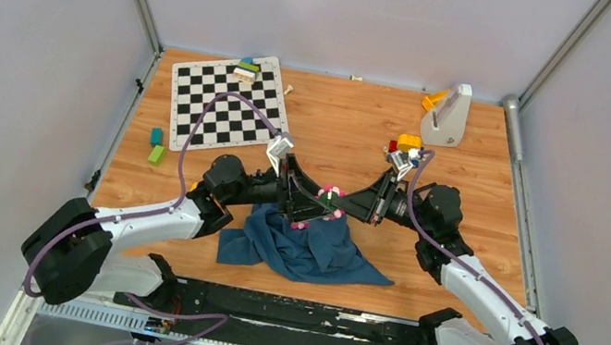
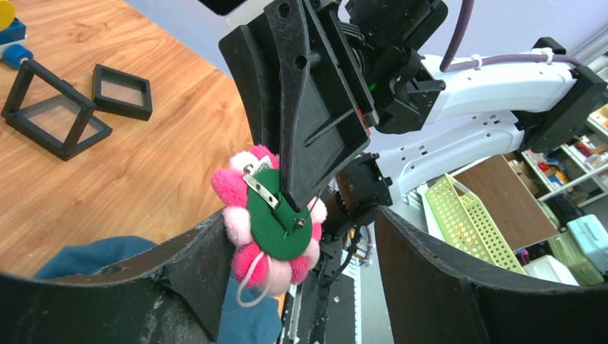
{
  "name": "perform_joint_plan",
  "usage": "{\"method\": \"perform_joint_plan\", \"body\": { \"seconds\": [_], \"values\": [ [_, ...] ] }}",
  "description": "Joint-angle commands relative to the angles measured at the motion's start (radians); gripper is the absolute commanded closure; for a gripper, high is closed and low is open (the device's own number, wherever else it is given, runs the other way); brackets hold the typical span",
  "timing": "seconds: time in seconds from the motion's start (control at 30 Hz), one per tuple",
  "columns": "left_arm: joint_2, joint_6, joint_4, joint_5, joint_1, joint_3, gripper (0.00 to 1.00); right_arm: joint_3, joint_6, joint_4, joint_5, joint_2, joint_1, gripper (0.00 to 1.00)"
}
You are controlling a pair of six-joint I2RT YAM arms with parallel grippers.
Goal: Remove the brooch from the garment
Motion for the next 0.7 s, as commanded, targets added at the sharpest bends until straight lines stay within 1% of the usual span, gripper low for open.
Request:
{"method": "perform_joint_plan", "body": {
  "seconds": [0.0, 0.23, 0.33, 0.5, 0.67],
  "values": [
    [0.013, -0.04, 0.106, -0.016, 0.003, 0.029, 0.29, 0.045, -0.039, 0.003, 0.013, -0.017, 0.015, 1.0],
    [0.04, -0.107, 0.195, -0.006, 0.026, 0.006, 0.49, 0.048, -0.055, -0.006, 0.01, -0.021, 0.025, 1.0],
    [0.066, -0.131, 0.241, 0.005, 0.03, 0.005, 0.55, 0.055, -0.064, -0.008, 0.009, -0.02, 0.032, 1.0],
    [0.114, -0.199, 0.351, 0.03, 0.046, -0.006, 0.61, 0.065, -0.086, -0.019, 0.008, -0.016, 0.049, 1.0],
    [0.149, -0.236, 0.414, 0.057, 0.054, -0.009, 0.72, 0.073, -0.111, -0.039, 0.016, -0.024, 0.059, 1.0]
  ]
}}
